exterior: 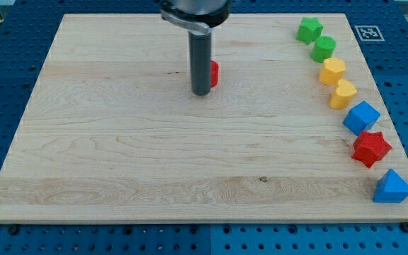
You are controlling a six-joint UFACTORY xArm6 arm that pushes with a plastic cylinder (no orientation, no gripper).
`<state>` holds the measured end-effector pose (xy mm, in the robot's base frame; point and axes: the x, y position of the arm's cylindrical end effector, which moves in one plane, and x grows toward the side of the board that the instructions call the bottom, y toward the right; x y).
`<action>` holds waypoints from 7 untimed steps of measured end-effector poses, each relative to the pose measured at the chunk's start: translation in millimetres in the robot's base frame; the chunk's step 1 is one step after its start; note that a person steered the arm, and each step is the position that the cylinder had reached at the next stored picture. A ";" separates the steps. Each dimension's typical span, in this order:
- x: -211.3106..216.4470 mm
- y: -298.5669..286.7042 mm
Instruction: Push the red circle a bit up
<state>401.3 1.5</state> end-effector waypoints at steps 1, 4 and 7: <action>-6.9 18.0; -20.3 -4.7; -40.3 -4.7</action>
